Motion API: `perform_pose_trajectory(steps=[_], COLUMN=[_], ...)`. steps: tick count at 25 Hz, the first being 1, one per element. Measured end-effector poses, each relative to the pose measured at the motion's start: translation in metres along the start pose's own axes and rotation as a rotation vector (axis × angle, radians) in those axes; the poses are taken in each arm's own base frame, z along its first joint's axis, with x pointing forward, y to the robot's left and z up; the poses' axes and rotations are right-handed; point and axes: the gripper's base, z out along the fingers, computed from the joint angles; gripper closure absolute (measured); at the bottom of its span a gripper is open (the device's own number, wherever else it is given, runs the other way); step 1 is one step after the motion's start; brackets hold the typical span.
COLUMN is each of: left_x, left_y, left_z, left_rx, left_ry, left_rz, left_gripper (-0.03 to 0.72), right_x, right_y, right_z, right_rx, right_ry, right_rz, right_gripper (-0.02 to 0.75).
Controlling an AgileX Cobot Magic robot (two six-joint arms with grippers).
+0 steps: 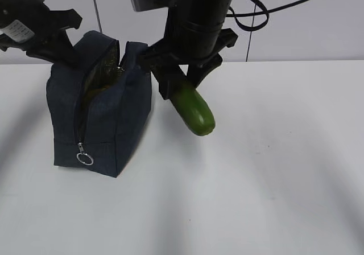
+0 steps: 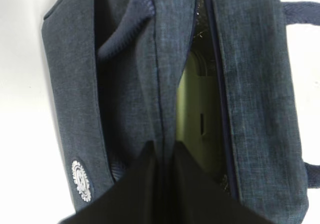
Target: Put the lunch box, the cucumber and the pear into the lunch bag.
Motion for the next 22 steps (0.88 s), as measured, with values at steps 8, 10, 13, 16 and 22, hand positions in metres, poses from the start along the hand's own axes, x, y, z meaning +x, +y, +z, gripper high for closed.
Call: perform_pose_trajectory(steps=[8, 10, 13, 16, 22], left_x=[0.000, 0.000, 0.000, 0.000, 0.000], left_y=[0.000, 0.000, 0.000, 0.000, 0.001], left_z=[0.000, 0.000, 0.000, 0.000, 0.000], left_rx=[0.000, 0.000, -0.001, -0.002, -0.003], left_ry=[-0.001, -0.001, -0.001, -0.001, -0.001], left_rz=[0.000, 0.000, 0.001, 0.001, -0.003], left_gripper=[0.688, 0.688, 0.688, 0.688, 0.688], right_x=[-0.007, -0.007, -0.007, -0.003, 0.015], right_y=[0.003, 0.004, 0.006, 0.006, 0.004], right_z=[-0.014, -0.015, -0.017, -0.012, 0.002], right_rx=[-0.020, -0.034, -0.054, -0.057, -0.055], right_ry=[-0.052, -0.053, -0.057, -0.036, 0.048], right_rz=[-0.011, -0.009, -0.003, -0.002, -0.007], right_gripper=[0.337, 0.337, 0.337, 0.337, 0.337])
